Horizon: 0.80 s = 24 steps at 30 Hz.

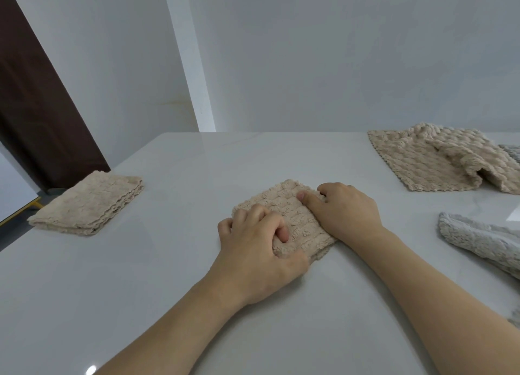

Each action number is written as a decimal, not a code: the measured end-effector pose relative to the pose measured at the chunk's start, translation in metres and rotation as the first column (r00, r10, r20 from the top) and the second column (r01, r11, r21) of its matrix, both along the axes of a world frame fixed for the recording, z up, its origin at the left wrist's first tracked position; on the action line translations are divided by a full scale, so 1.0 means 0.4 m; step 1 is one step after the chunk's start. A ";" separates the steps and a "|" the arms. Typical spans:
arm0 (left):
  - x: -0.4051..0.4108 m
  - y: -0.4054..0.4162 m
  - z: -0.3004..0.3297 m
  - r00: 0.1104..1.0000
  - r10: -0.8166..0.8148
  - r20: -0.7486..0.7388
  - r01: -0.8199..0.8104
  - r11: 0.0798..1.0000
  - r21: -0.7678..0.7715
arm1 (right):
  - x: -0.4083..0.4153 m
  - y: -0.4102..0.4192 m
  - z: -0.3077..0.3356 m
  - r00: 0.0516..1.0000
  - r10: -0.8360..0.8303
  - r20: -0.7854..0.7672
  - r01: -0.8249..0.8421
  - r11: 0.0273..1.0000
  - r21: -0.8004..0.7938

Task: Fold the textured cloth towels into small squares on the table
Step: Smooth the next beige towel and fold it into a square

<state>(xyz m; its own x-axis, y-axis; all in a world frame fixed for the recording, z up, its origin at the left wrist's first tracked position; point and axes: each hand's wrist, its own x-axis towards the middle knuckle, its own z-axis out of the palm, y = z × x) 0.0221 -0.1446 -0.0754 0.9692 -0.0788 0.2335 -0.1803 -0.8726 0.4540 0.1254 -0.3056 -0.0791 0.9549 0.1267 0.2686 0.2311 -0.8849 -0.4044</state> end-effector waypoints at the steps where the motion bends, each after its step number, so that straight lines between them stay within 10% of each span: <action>1: 0.002 0.000 -0.002 0.997 0.031 0.077 -0.027 0.998 -0.050 | 0.000 0.000 0.000 1.000 0.003 0.001 -0.003 1.000 0.001; 4: 0.018 0.014 -0.011 0.963 0.073 0.260 -0.063 0.997 -0.048 | 0.001 0.002 -0.002 1.000 0.004 -0.001 -0.004 1.000 -0.010; 9: 0.025 0.027 -0.020 0.972 0.045 -0.232 0.025 0.956 0.292 | 0.002 0.001 -0.006 1.000 -0.003 0.009 0.003 1.000 -0.010; 17: 0.029 0.046 -0.011 0.947 0.066 -0.316 0.047 0.940 0.339 | 0.002 0.000 -0.002 1.000 -0.005 0.014 0.005 1.000 0.019; 21: 0.036 0.061 0.010 0.992 0.084 -0.099 -0.096 0.988 -0.120 | -0.002 -0.010 0.003 0.973 0.164 0.162 -0.195 0.960 0.199; 24: 0.068 0.093 0.009 0.965 0.245 -0.091 -0.256 0.822 -0.508 | -0.017 -0.004 0.007 0.928 0.242 0.285 -0.314 0.918 0.243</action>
